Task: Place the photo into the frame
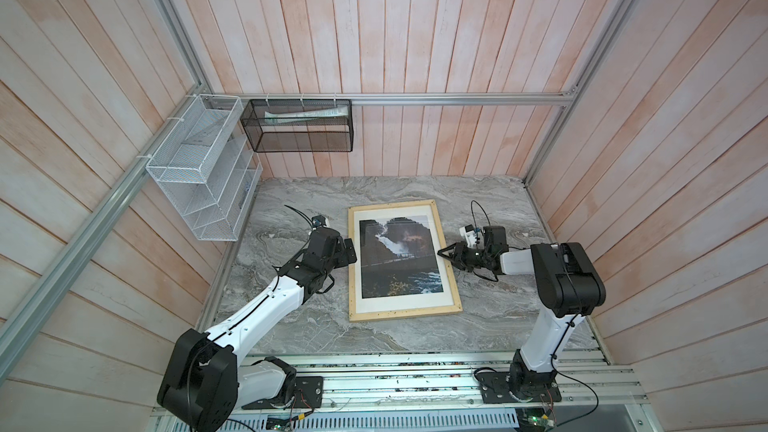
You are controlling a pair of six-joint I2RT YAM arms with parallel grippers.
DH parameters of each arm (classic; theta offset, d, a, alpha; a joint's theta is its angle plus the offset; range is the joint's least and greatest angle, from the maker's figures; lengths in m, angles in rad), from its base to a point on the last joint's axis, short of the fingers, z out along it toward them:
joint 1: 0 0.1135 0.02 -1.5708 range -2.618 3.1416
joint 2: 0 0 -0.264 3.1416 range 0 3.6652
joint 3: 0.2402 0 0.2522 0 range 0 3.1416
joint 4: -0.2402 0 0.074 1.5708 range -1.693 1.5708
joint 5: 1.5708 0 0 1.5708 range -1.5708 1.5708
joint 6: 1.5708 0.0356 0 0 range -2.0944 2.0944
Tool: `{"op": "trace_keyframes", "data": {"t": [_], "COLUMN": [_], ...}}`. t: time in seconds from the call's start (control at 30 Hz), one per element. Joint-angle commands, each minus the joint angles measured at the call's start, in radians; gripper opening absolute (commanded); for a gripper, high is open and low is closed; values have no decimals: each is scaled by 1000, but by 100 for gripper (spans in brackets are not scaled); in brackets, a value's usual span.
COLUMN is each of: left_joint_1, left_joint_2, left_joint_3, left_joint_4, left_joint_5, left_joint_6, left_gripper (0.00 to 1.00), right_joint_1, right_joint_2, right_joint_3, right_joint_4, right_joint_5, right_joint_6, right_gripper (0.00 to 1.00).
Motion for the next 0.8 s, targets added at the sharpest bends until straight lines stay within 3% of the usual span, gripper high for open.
{"op": "trace_keyframes", "data": {"t": [0.0,0.3,0.77], "left_joint_1": [5,4,4], "left_joint_2": [34,140,227], "left_joint_3": [-21,-61,-78], "left_joint_4": [87,180,238], "left_joint_5": [57,152,252], "left_joint_6": [-4,-30,-44], "left_gripper": [96,92,82], "right_joint_1": [-11,-22,13], "right_joint_2": [-37,-81,-123], "right_joint_3": [-6,37,13], "right_joint_4": [-98,-259,-271], "right_joint_5": [106,296,351], "right_joint_6": [-58,-139,-140], "right_gripper": [40,55,48]}}
